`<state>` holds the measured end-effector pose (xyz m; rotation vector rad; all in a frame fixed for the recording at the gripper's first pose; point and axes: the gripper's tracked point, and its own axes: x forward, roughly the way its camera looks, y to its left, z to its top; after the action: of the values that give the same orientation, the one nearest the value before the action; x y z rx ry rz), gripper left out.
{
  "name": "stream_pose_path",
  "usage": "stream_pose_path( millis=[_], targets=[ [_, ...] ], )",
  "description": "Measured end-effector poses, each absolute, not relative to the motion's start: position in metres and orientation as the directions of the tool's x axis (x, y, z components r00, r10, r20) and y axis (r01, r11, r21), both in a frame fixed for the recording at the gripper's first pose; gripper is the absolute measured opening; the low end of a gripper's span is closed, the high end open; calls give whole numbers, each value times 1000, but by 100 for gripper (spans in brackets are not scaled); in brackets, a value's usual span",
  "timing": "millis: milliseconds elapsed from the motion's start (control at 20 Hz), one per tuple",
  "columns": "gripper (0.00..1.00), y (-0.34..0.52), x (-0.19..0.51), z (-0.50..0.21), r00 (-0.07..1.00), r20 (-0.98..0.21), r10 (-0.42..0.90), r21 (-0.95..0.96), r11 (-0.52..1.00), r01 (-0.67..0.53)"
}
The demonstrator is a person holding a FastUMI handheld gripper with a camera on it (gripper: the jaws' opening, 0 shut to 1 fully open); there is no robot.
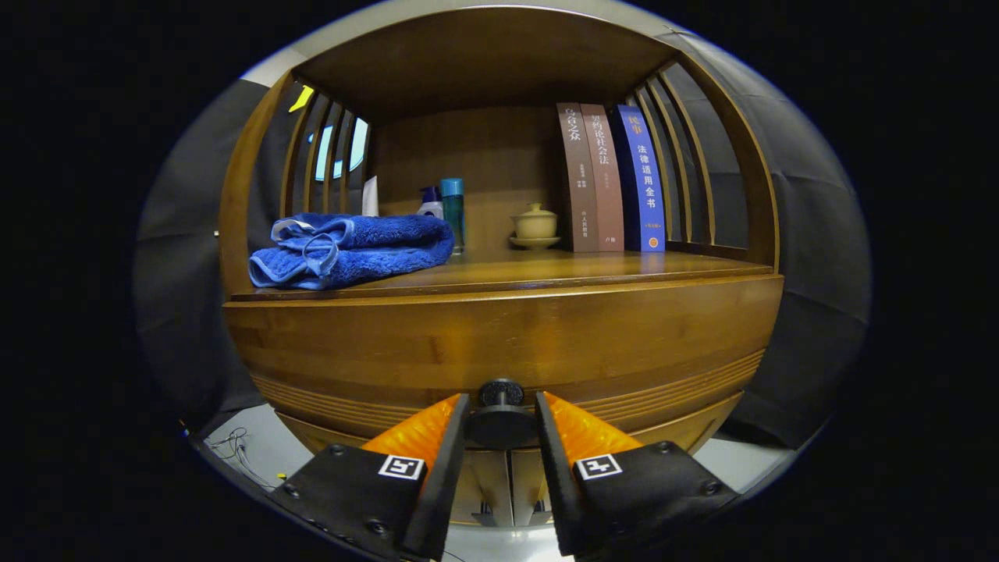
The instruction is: Pull open the drawer, take out the items inside it, and place them on the countertop above the cabinet.
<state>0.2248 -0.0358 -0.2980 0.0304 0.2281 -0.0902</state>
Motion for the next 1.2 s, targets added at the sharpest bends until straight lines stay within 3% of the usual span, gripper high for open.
stream_pose_path(
  millis=[200,1200],
  targets=[
    [32,-38,219,-291,971,-220,-94,-5,995,95],
    [31,-30,89,-283,972,-220,-83,38,995,94]
  ],
)
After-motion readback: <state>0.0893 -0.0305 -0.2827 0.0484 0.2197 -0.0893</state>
